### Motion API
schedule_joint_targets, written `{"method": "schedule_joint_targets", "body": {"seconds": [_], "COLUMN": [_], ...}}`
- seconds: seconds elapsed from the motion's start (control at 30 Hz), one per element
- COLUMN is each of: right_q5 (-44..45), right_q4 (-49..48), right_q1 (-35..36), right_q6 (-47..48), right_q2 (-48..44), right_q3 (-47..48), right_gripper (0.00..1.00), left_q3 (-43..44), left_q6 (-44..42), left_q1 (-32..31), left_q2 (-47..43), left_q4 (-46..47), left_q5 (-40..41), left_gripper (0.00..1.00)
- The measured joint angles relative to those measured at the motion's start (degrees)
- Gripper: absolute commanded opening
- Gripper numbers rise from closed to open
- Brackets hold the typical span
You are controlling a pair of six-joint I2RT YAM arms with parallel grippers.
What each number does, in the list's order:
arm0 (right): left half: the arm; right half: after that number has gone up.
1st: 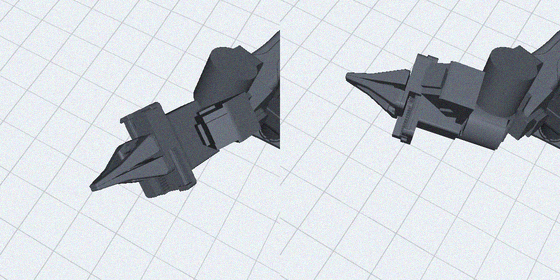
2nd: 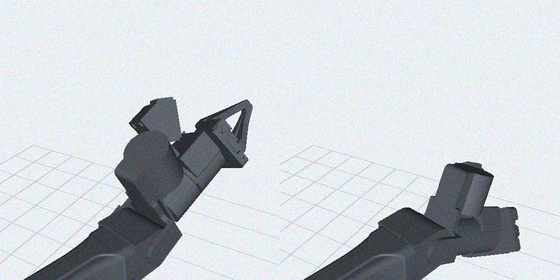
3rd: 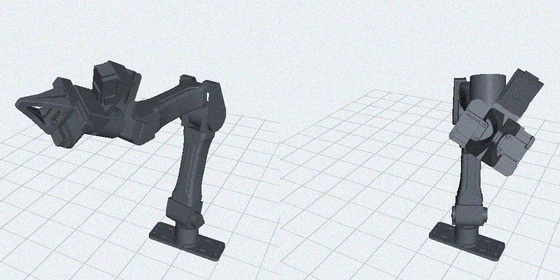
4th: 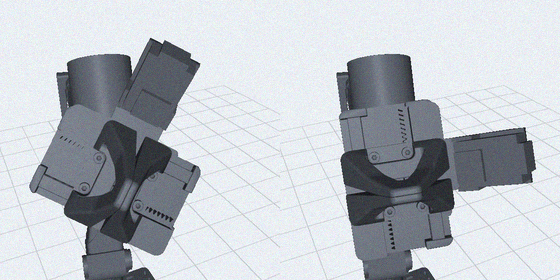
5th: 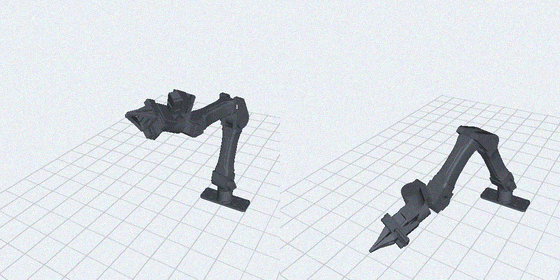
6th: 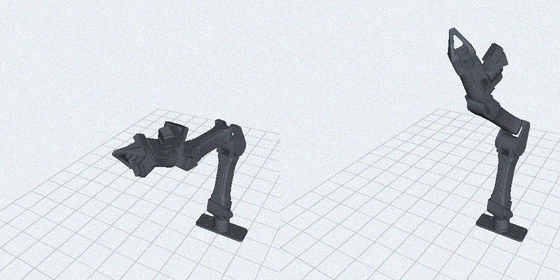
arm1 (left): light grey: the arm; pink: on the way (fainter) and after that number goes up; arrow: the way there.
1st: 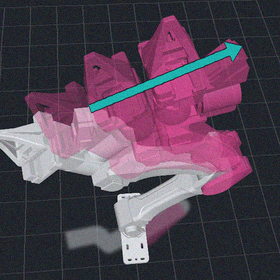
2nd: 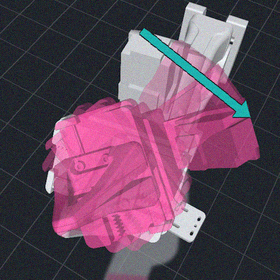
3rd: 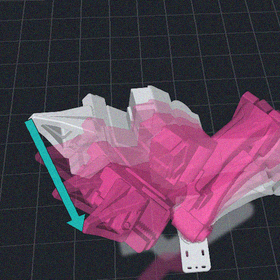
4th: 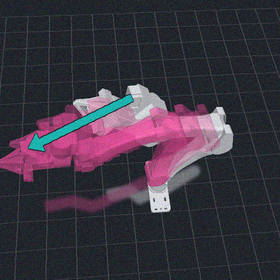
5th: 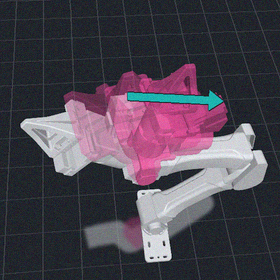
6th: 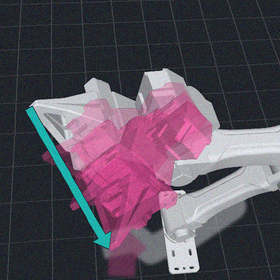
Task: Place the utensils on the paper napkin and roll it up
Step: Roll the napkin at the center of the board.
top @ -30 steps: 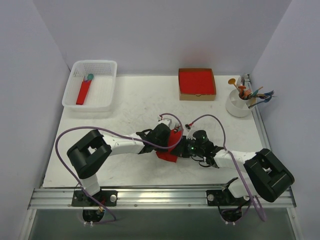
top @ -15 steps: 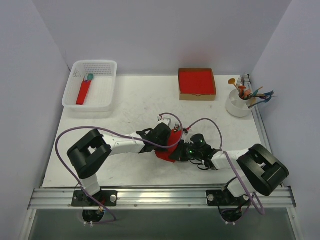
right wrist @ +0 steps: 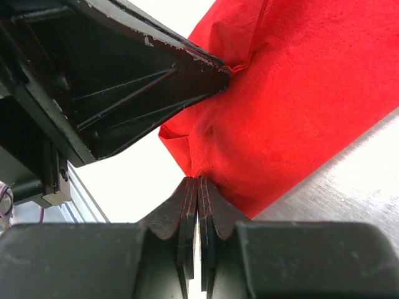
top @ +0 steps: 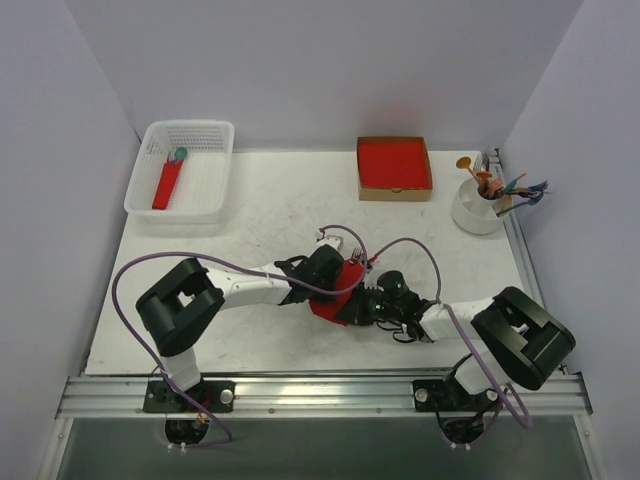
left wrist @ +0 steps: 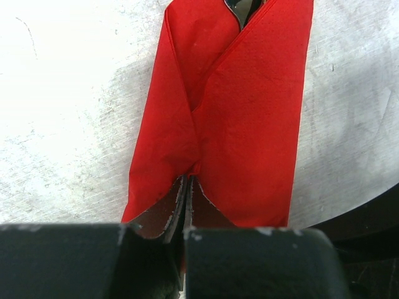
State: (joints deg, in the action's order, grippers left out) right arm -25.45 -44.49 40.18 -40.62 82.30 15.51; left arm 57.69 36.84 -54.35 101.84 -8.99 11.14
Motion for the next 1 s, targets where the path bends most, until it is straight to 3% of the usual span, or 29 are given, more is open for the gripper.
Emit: {"method": "schedule_joint_targets", "body": {"seconds": [0.13, 0.37, 0.57, 0.73, 1.0], "right_q5": [0.42, 4.52, 6.54, 2.67, -3.39], "right_q4": [1.97, 10.32, 11.26, 4.22, -10.16], "right_q1": [0.0, -1.27, -4.68, -9.51, -10.14], "right_q6": [-0.09, -0.09, -0.33, -1.66, -5.55], "right_q2": [-0.79, -7.74, -10.6, -7.06, 3.45], "right_q3": [0.83, 4.39, 4.63, 3.48, 2.62], "right_gripper": [0.13, 0.17, 0.03, 0.0, 0.0], "left_q3": [0.37, 0.37, 0.42, 0.92, 1.88], "left_q6": [0.0, 0.0, -0.04, -0.07, 0.0], "left_q1": [0.0, 0.0, 0.0, 0.0, 0.33], "left_q2": [0.17, 0.2, 0.2, 0.39, 0.9], "left_q4": [-0.46, -0.48, -0.5, -1.18, -2.38], "left_q5": [0.07, 0.33, 0.39, 0.5, 0.85], "left_gripper": [0.02, 0.02, 0.02, 0.02, 0.02]}}
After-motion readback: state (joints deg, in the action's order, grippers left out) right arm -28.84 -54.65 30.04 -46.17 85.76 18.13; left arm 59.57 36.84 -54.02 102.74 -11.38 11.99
